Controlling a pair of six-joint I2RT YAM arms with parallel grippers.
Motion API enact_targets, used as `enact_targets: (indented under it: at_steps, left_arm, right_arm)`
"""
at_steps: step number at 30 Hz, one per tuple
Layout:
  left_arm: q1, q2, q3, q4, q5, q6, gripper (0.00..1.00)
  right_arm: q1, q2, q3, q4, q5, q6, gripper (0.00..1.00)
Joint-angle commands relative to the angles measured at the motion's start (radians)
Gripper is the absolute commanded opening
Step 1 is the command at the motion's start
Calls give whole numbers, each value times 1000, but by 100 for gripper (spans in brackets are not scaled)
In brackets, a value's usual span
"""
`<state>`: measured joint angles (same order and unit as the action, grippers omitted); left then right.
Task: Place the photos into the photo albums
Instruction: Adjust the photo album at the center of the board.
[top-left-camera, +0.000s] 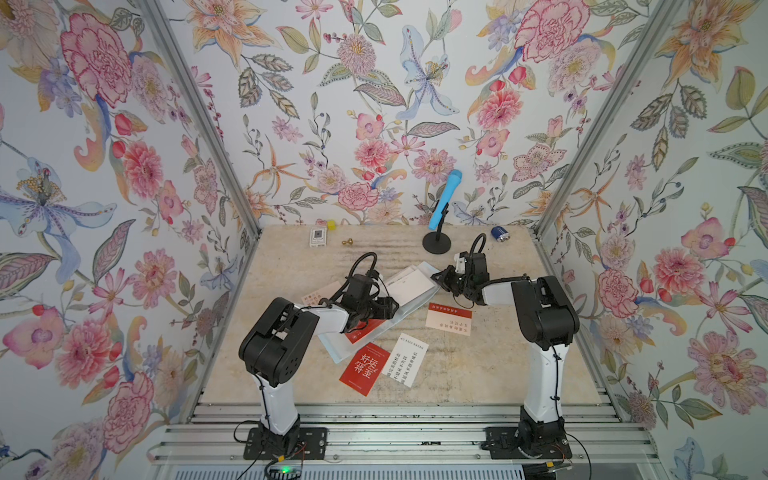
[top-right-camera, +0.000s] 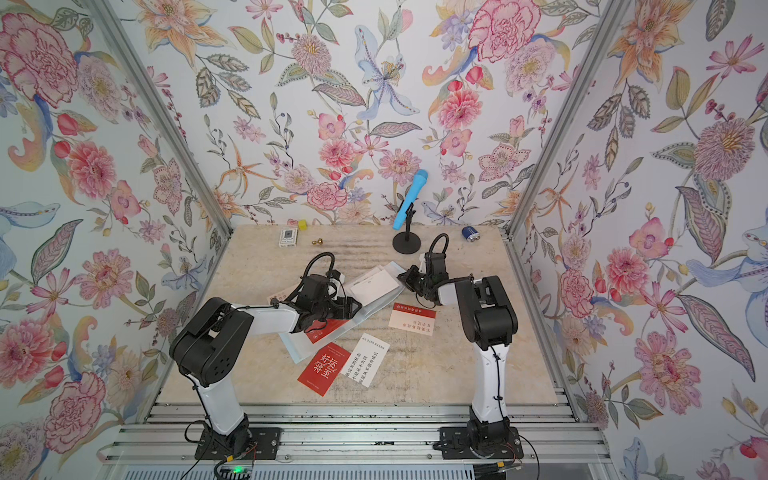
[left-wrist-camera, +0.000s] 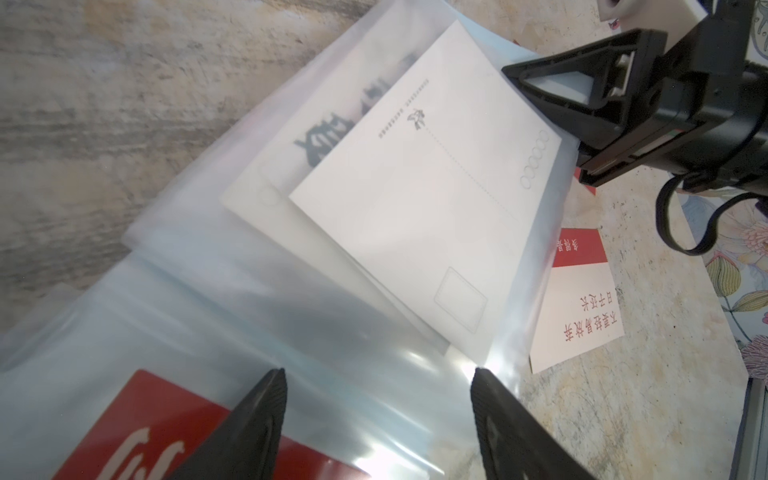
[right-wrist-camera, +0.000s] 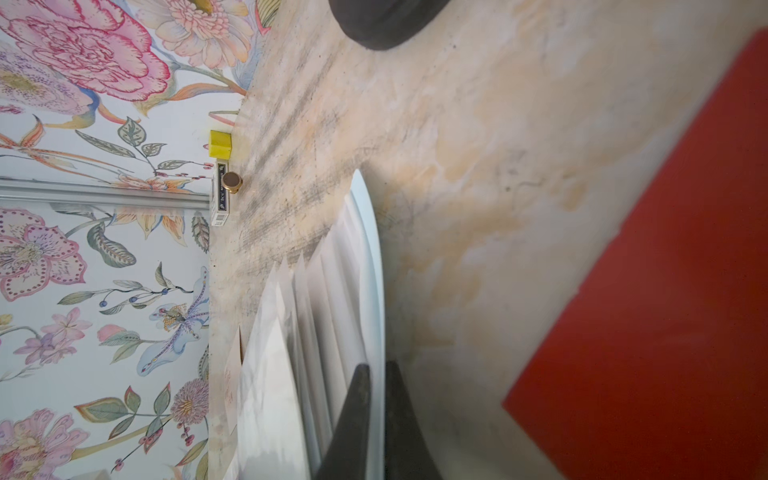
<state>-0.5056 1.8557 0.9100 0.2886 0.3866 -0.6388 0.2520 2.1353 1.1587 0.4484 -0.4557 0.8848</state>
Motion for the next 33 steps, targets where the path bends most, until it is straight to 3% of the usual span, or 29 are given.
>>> enact_targets:
  at_steps: [1,8,22,25,33]
  left_arm:
    - [12,-17,-26,-46,-10,11,74]
    - [18,-31,-50,-38,-18,8,74]
    - [129,-217,-167,8,-87,-22,74]
    - [156,-268,-185,-6,-109,-17,74]
    - [276,-393,-255,-26,-140,-21,75]
  right_arm:
    - [30,-49,-48,97,117,65,0]
    - [79,-47,-99,193,211,129,0]
    - [112,-60,-134,165,203,86,0]
    - [111,-70,-144,163,204,74,6]
    - [101,-184,-100,-15,226,-74,38]
